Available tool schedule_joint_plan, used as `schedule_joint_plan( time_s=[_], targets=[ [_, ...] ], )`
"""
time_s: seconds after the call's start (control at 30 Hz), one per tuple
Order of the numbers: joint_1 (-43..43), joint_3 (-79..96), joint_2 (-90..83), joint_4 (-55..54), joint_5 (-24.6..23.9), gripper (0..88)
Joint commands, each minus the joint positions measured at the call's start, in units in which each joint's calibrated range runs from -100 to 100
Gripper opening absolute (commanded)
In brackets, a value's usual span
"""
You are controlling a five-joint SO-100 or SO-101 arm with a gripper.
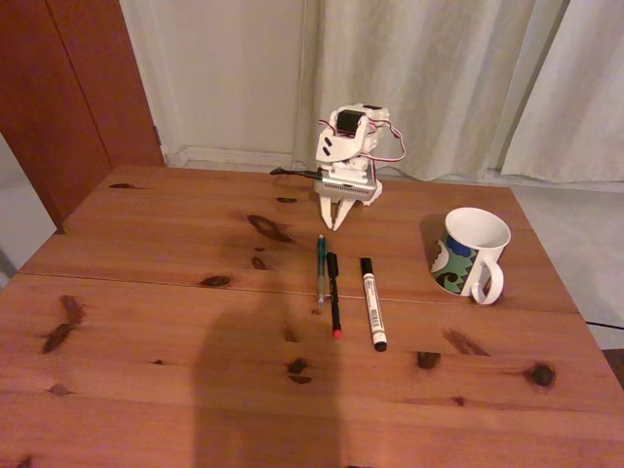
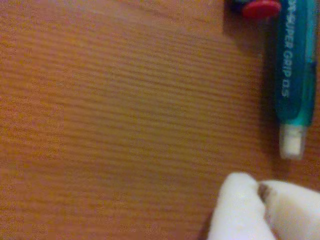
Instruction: Clean up the desk and place the pens and markers into the cup
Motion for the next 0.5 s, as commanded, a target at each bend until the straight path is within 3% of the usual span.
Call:
schedule_joint_plan(
  time_s=[0.0,0.27,0.47],
  targets=[
    [0.0,0.9,-0.6,-0.2,0.7,0.8],
    [-0.2,-4.8,0.3,-1.1,0.8,0.8],
    [-0.2,-13.2,11.6,-1.5,2.3,0.8]
  ],
)
